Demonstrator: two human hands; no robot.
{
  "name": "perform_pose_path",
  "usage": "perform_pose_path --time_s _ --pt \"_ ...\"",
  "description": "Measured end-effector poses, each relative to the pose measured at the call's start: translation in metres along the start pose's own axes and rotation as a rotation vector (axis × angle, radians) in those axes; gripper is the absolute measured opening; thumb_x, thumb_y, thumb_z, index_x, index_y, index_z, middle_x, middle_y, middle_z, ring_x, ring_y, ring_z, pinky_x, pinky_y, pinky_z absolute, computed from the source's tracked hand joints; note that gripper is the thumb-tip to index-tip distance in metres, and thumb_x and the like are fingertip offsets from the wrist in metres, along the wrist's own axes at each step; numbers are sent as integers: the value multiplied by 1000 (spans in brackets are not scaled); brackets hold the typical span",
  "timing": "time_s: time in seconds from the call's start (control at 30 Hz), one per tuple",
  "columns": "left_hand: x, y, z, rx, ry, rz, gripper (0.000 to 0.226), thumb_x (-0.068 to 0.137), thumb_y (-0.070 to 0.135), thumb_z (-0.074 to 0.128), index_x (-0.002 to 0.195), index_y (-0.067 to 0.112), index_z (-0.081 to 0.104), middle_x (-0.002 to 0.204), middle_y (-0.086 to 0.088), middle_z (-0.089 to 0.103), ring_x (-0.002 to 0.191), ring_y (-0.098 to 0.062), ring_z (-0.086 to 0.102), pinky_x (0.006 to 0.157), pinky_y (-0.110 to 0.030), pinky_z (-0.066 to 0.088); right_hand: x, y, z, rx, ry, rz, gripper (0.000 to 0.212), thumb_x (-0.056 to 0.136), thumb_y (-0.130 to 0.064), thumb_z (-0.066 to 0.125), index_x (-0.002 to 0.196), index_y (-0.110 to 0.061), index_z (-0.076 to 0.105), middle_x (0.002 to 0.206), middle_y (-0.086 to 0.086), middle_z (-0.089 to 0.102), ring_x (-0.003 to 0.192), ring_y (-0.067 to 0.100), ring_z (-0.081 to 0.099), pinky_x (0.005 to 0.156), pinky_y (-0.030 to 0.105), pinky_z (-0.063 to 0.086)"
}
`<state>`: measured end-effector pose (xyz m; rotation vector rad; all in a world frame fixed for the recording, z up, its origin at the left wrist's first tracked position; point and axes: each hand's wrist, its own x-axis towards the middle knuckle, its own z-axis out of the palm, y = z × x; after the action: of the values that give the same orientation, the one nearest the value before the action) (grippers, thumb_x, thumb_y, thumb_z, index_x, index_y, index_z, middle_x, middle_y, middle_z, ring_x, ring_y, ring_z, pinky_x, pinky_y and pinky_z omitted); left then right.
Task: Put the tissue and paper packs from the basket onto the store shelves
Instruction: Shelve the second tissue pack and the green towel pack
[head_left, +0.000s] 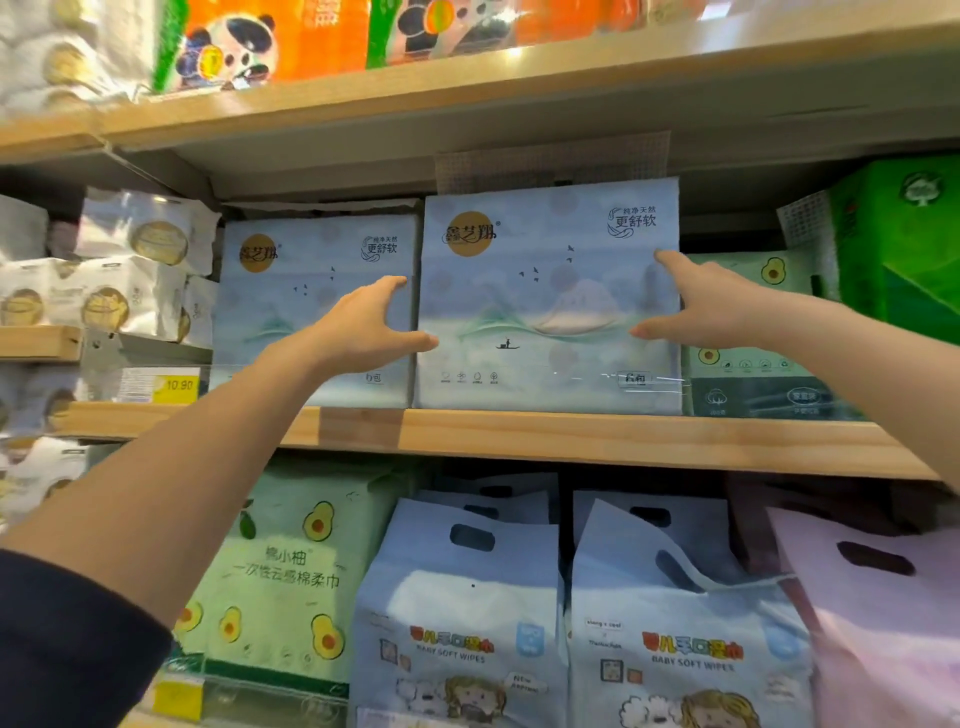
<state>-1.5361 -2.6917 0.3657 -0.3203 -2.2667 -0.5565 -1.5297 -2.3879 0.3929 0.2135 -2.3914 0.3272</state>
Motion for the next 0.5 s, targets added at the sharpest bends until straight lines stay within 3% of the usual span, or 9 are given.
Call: perform_pose_path --time_s 0.2,0.3,0.5 --pt "-39 4 -19 -88 60 75 67 84 36 63 141 18 34 144 -8 41 122 -26 50 93 -34 41 -50 -21 -11 -1 33 -44 81 84 -38 60 146 -18 13 151 16 24 135 33 29 105 40 29" --pt "-64 10 -24 -111 82 134 56 85 37 62 135 20 43 137 -5 49 116 -22 54 94 -37 44 -83 -27 -14 2 7 -57 73 87 -35 57 145 -15 18 151 9 27 135 29 31 105 36 29" --pt "-128 20 -27 -64 -30 157 51 86 32 61 133 18 46 136 -5 50 118 -24 53 94 -38 45 -151 -29 -17 29 -55 -81 53 87 -36 55 133 -14 41 140 10 43 128 28 39 96 33 34"
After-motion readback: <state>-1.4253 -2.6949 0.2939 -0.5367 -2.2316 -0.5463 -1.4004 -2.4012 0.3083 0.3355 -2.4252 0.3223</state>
